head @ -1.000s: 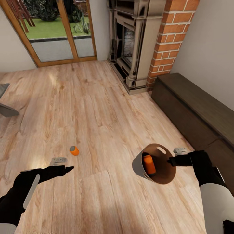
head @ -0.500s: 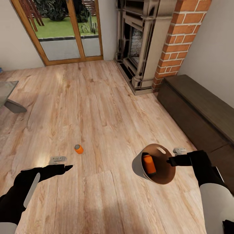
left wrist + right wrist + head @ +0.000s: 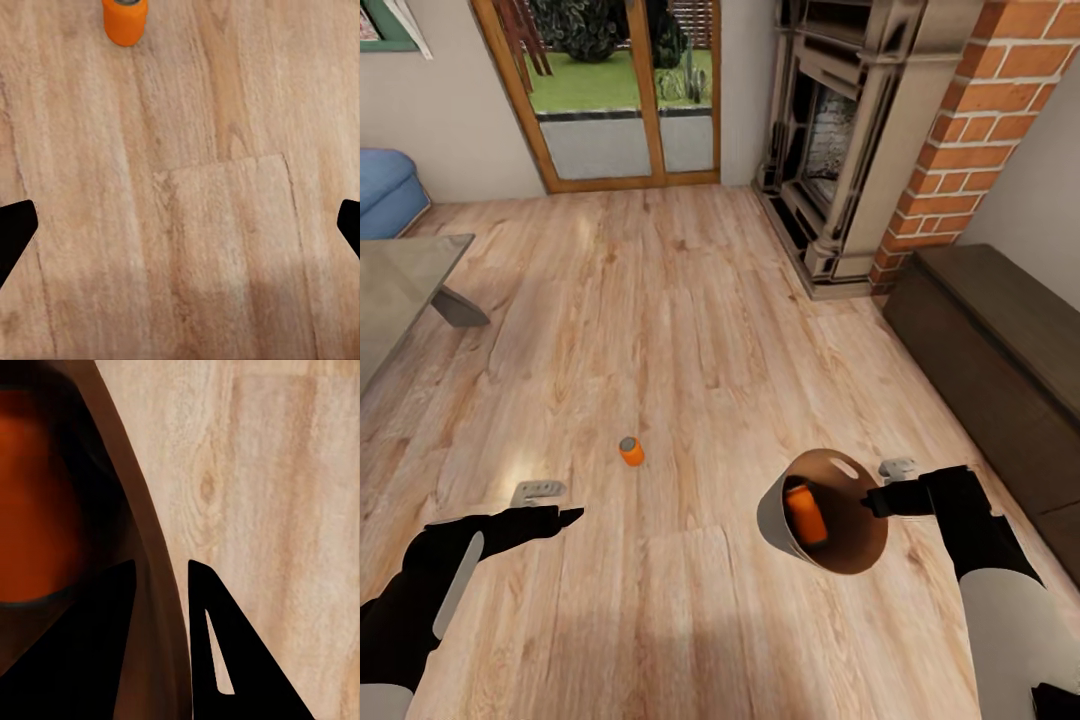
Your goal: Put the three can of soda from the living room inside the tash can in the kitchen.
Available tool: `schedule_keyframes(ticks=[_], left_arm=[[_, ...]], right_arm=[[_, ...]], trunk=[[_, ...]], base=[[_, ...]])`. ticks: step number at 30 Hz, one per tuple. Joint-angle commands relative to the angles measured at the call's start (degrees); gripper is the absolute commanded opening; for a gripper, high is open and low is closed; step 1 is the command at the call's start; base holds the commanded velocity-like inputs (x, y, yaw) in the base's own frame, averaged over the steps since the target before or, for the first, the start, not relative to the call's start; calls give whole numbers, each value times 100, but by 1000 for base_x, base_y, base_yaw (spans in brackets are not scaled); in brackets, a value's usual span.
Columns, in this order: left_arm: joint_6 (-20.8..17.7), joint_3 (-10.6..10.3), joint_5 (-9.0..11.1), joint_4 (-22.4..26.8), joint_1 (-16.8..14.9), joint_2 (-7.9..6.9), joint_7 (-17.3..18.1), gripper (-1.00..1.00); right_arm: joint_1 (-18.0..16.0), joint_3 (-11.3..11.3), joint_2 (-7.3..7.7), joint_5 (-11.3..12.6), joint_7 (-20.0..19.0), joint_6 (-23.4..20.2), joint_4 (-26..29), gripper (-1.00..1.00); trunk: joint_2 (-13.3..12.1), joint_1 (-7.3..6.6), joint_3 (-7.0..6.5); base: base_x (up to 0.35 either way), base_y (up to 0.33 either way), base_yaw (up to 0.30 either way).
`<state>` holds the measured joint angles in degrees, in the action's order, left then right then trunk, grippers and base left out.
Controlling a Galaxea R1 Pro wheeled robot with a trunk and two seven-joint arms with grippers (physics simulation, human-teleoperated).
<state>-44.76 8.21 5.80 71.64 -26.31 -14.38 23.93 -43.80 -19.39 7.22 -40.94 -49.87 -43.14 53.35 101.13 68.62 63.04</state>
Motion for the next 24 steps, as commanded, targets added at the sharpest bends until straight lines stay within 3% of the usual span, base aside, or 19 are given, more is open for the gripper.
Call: schedule_keyframes(ticks=[1,24], left_arm=[[-3,-1,-2,-4,-1,1,0,100],[7,-30,-23,-41,-14,32,-14,100]], right_arm=[[-1,1,-1,75,-37,-45,0,-100],[3,14,-10,78,-40,-46,0,-100]], trunk=[[0,0,0],[0,0,0]], base=[[238,0,192],[319,0,16]])
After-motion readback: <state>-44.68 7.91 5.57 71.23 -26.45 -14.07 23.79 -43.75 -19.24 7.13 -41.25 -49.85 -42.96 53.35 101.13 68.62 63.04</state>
